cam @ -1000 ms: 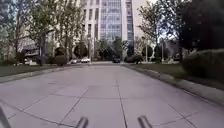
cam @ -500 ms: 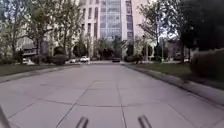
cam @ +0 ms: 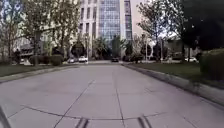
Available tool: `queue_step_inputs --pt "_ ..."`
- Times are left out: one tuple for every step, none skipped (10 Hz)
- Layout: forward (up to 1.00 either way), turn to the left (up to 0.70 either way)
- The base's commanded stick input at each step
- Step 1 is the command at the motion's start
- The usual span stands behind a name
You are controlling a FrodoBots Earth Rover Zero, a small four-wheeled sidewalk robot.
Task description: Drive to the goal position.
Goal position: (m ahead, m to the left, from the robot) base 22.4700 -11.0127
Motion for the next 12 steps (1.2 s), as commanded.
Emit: queue_step_inputs --pt "0.70 0.00" --pt "0.70 0.00" --pt "0.70 0.00" --pt "0.70 0.00" --pt "0.70 0.00" --pt "0.70 0.00" --pt "0.70 0.00" --pt "0.70 0.00" --pt "0.70 0.00" --pt "0.70 0.00" --pt "0.70 0.00" --pt "0.70 0.00"
